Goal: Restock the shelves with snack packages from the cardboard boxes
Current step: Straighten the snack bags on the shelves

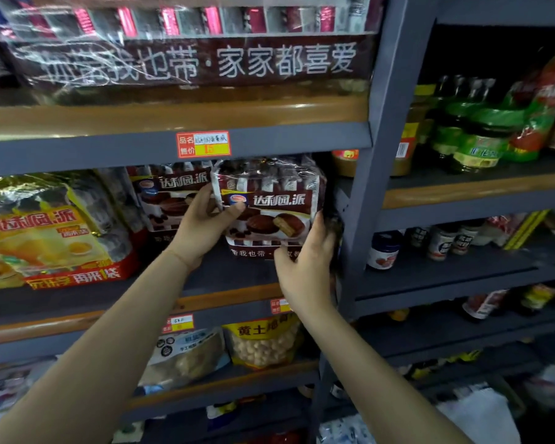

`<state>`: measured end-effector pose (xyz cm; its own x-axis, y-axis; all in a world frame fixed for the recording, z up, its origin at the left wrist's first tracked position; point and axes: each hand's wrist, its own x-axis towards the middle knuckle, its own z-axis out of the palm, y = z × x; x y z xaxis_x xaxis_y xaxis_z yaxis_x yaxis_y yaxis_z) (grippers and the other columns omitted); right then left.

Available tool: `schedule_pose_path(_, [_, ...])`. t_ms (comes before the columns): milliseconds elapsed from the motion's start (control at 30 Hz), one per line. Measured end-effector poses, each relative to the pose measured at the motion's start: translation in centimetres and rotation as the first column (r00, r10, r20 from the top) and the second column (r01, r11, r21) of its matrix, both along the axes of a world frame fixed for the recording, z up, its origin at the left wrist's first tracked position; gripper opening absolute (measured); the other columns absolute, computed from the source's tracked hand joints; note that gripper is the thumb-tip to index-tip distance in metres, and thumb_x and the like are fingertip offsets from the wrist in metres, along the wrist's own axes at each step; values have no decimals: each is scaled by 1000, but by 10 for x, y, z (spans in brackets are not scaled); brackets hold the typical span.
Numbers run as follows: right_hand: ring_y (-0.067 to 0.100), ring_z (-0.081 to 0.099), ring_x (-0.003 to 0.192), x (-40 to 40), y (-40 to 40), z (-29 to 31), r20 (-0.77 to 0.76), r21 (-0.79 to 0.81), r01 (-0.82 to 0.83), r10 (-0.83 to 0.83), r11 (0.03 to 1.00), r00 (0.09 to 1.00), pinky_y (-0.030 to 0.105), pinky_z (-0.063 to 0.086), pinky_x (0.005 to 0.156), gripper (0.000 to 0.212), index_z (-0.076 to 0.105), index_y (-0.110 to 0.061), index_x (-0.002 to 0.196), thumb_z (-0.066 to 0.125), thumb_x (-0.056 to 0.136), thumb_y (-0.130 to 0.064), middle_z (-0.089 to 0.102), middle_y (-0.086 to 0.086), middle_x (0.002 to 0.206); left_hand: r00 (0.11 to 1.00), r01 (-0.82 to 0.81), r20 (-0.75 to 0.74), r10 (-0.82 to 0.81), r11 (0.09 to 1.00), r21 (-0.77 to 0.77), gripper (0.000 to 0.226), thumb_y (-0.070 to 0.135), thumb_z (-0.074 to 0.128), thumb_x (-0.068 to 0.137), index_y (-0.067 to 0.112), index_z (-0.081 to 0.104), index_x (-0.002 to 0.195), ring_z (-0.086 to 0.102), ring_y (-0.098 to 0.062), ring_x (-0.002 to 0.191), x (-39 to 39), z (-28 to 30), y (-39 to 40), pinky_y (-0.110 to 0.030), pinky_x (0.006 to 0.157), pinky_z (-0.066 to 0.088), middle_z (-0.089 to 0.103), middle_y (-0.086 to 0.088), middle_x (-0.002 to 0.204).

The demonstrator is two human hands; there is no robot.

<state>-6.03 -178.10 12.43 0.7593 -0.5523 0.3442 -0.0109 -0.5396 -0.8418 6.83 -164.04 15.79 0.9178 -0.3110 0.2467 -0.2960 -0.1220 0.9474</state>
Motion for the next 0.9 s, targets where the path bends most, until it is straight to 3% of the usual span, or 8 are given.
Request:
schedule_pose_path(67, [19, 14, 148, 1, -4, 0, 11, 40, 23, -24, 999, 1000, 22, 17, 112, 90, 3, -15, 160, 64, 94, -23, 12, 7, 162, 998, -22, 52, 19, 999, 46, 45, 45, 79, 82, 26, 60, 118, 65, -18, 112, -5, 5, -9, -50, 100, 53, 70, 1, 116])
schedule_pose_path(167, [25, 20, 147, 6, -8, 1, 21, 39, 23, -24, 999, 999, 38, 28, 119, 93, 2, -17, 160, 66, 92, -23, 18, 11, 160, 993, -68, 98, 60, 994, 83, 54, 50, 76, 82, 15, 57, 119, 62, -20, 103, -5, 9, -17, -50, 97, 53, 64, -15, 119])
schedule_pose_path(233, [25, 19, 147, 14, -8, 2, -5, 10, -33, 33, 999, 999, 36, 29, 115, 95, 0, -20, 160, 65, 92, -25, 16, 11, 160, 987, -131, 100, 122, 987, 94, 55, 44, 75, 87, 11, 52, 125, 58, -14, 96, -6, 6, -15, -46, 91, 55, 62, -16, 118])
schedule_pose_path(333, [31, 18, 148, 30, -10, 4, -14, 2, -40, 40, 999, 999, 41, 34, 115, 98, -2, -20, 160, 67, 91, -28, 14, 14, 161, 980, -170, 122, 159, 981, 88, 64, 40, 76, 88, 18, 44, 139, 59, -14, 106, -7, 3, -15, -35, 86, 55, 62, 0, 118])
schedule_pose_path(433, [34, 33, 141, 37, -8, 2, 53, -7, -7, 8, 1000, 999, 43, 44, 106, 110, -9, -31, 158, 75, 86, -27, 22, 19, 155, 978, -153, 156, 141, 986, 70, 76, 35, 78, 88, 23, 33, 148, 57, -24, 124, -6, 5, -19, -44, 98, 54, 56, -7, 138])
schedule_pose_path(567, [41, 47, 125, 46, -2, 2, 83, -149, 78, -66, 986, 994, 41, 51, 89, 124, -15, -43, 155, 82, 78, -41, 32, 26, 143, 953, -194, 254, 165, 977, 94, 85, 29, 75, 91, 25, 21, 155, 46, -28, 138, -4, 4, -23, -29, 90, 44, 45, -8, 154])
schedule_pose_path(733, [47, 46, 123, 64, -1, 3, -1, -266, 160, -166, 951, 986, 48, 56, 86, 136, -22, -39, 153, 86, 70, -48, 28, 31, 142, 950, -210, 259, 172, 970, 126, 88, 35, 74, 91, 31, 18, 158, 42, -25, 143, 2, 3, -27, -26, 92, 40, 40, -1, 160])
schedule_pose_path(900, [47, 38, 130, 72, -1, 6, -43, -282, 176, -196, 943, 980, 47, 53, 89, 134, -24, -38, 152, 84, 74, -47, 20, 32, 147, 949, -219, 263, 175, 964, 148, 89, 36, 74, 91, 32, 18, 159, 45, -27, 141, 4, 5, -28, -35, 101, 47, 43, -1, 158])
